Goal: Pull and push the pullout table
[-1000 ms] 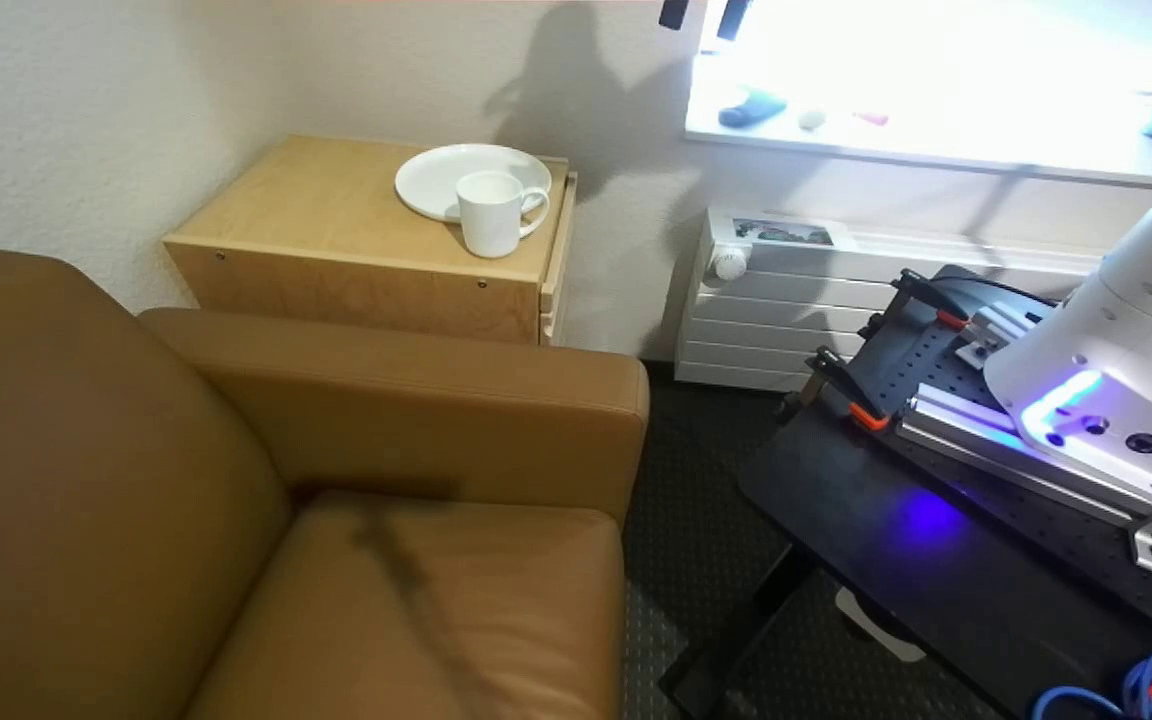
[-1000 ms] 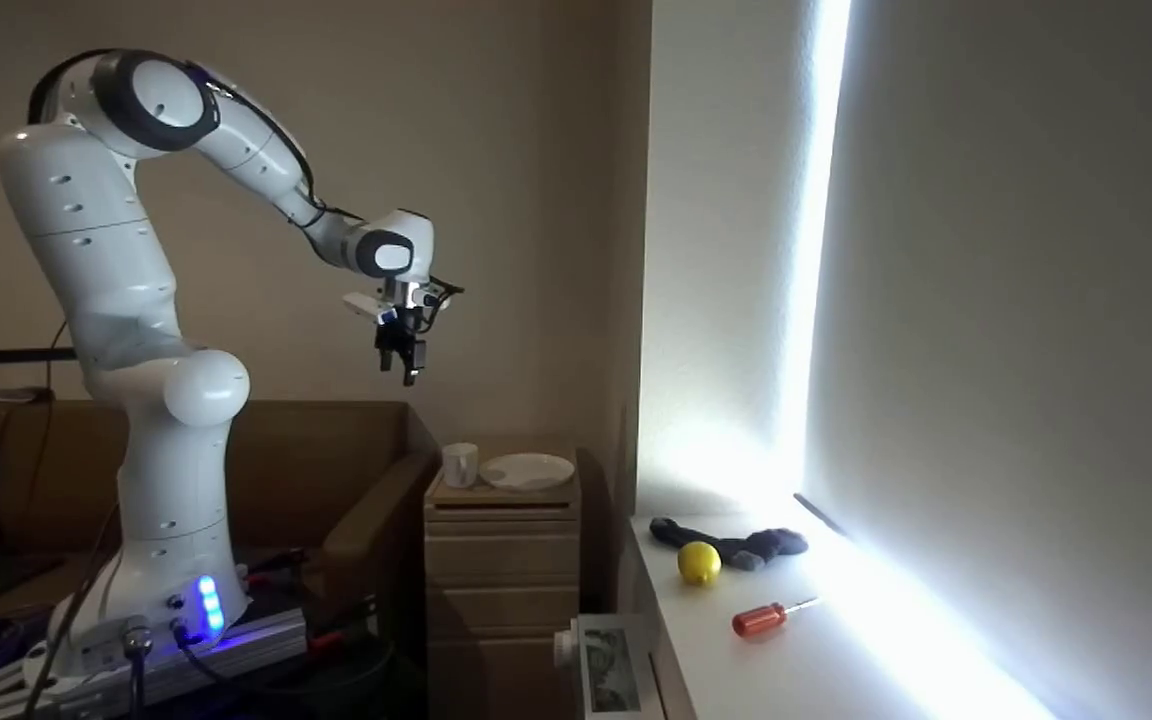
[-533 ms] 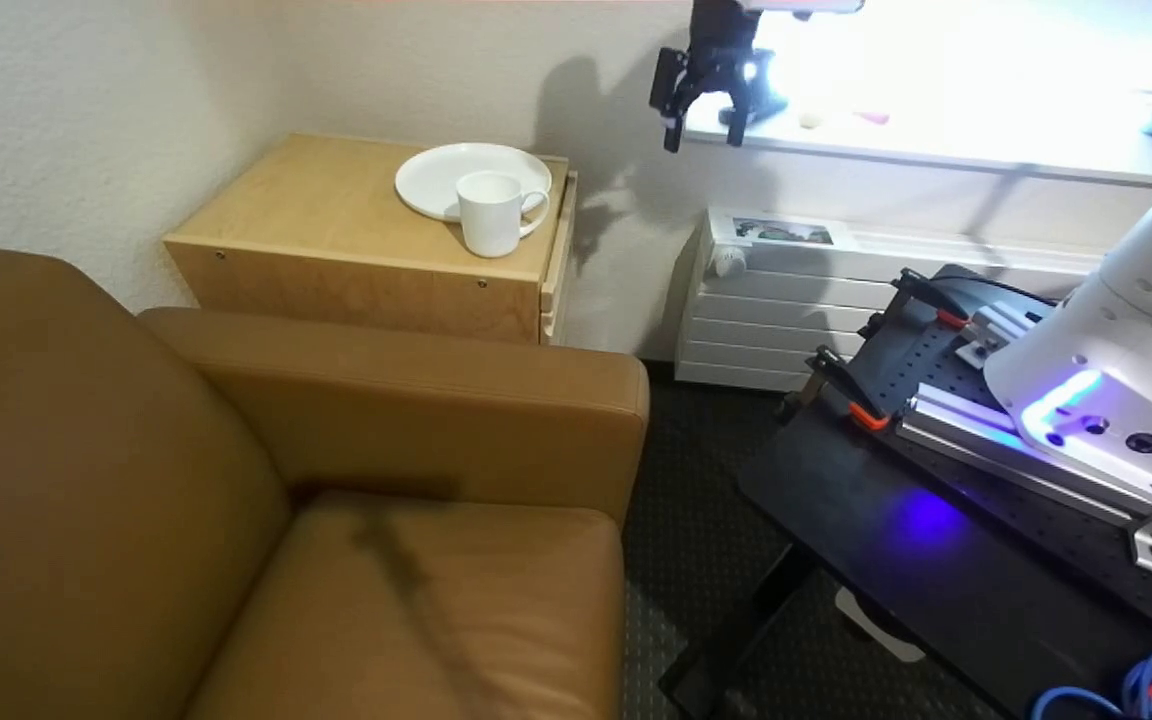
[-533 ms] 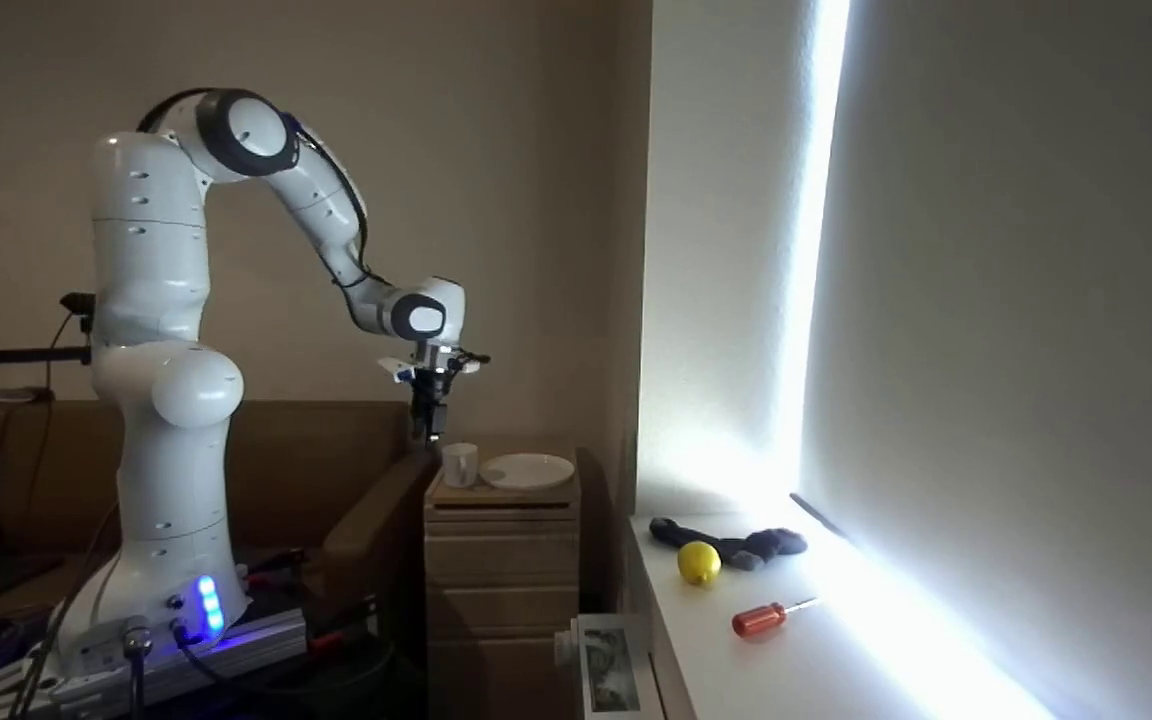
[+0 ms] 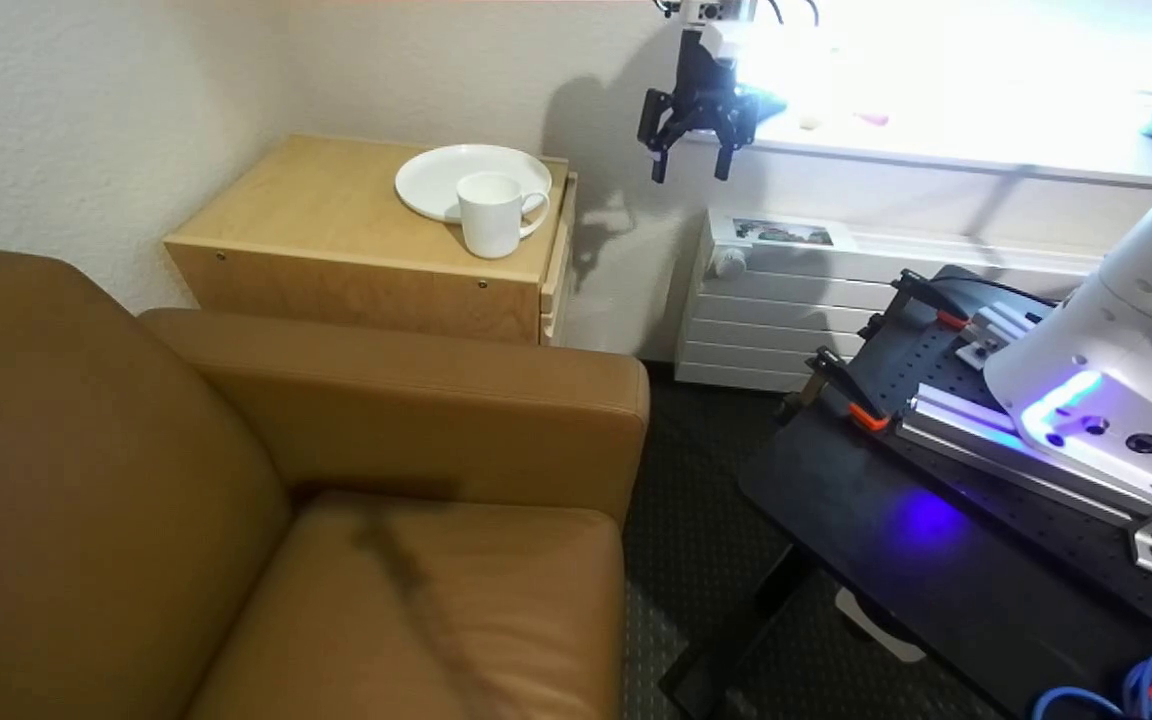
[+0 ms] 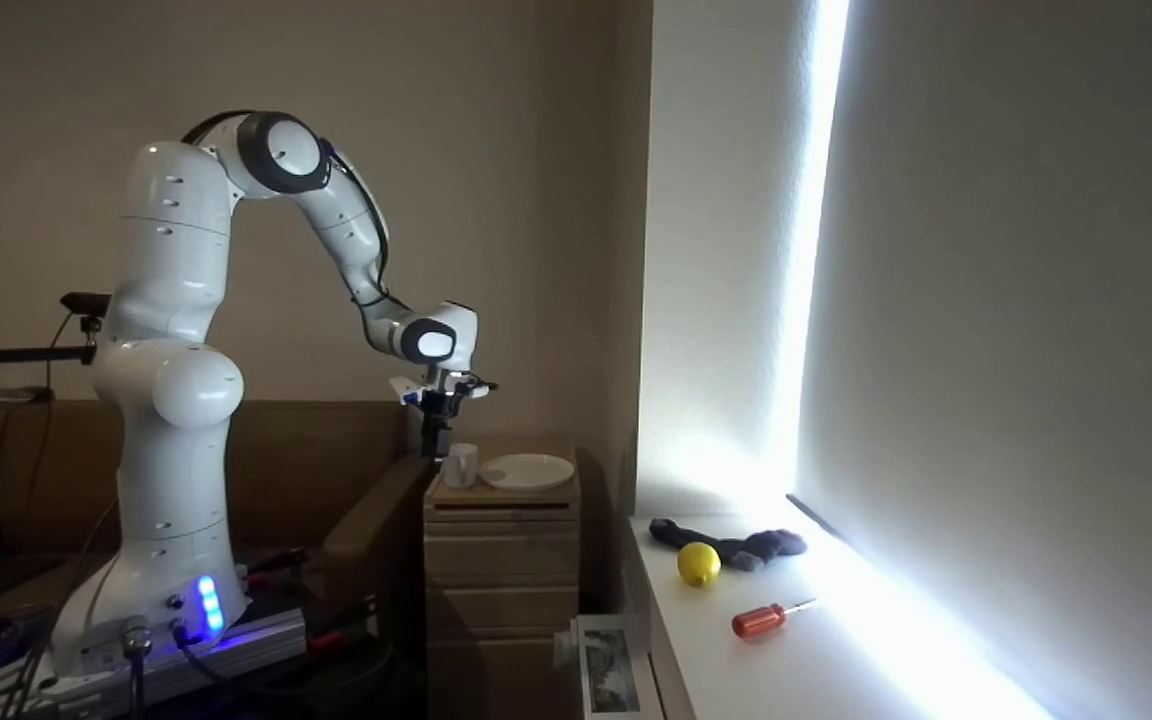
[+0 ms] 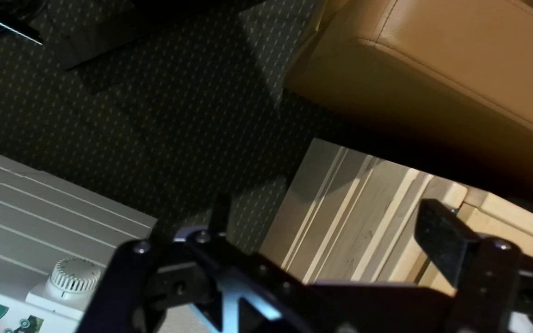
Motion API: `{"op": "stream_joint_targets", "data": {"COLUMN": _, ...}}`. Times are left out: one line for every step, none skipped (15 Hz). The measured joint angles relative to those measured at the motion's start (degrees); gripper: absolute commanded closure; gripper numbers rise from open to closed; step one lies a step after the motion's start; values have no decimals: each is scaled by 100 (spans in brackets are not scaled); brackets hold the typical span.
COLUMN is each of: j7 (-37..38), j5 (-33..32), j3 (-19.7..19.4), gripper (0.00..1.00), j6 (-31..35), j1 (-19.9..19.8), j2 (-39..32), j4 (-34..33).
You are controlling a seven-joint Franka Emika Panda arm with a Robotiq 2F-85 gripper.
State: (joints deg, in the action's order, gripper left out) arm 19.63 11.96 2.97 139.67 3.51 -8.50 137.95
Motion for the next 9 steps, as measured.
{"op": "stream_joint_targets", "data": {"j7": 96, "j5": 4, "j3": -7, "gripper": 0, "j6": 101, "j1": 0, "j2": -45, "j4": -2}}
{"op": "stream_joint_targets", "data": {"j7": 225, "j5": 23, "j3": -16, "gripper": 0, "j6": 320, "j1": 0, "j2": -145, "j4": -3}}
{"op": "stream_joint_targets", "data": {"j7": 312, "j5": 157, "j3": -18, "gripper": 0, "j6": 597, "j1": 0, "j2": -288, "j4": -8}}
{"op": "stream_joint_targets", "data": {"j7": 330, "j5": 370, "j3": -12, "gripper": 0, "j6": 893, "j1": 3, "j2": -463, "j4": -29}}
{"op": "stream_joint_targets", "data": {"j7": 331, "j5": 603, "j3": 6, "gripper": 0, "j6": 1203, "j1": 3, "j2": -649, "j4": -78}}
{"op": "stream_joint_targets", "data": {"j7": 329, "j5": 856, "j3": 46, "gripper": 0, "j6": 1472, "j1": 3, "j2": -831, "j4": -151}}
{"op": "stream_joint_targets", "data": {"j7": 330, "j5": 1112, "j3": 93, "gripper": 0, "j6": 1678, "j1": 3, "j2": -1000, "j4": -246}}
{"op": "stream_joint_targets", "data": {"j7": 331, "j5": 1326, "j3": 140, "gripper": 0, "j6": 1859, "j1": 3, "j2": -1151, "j4": -349}}
{"op": "stream_joint_targets", "data": {"j7": 332, "j5": 1504, "j3": 176, "gripper": 0, "j6": 1997, "j1": 2, "j2": -1285, "j4": -452}}
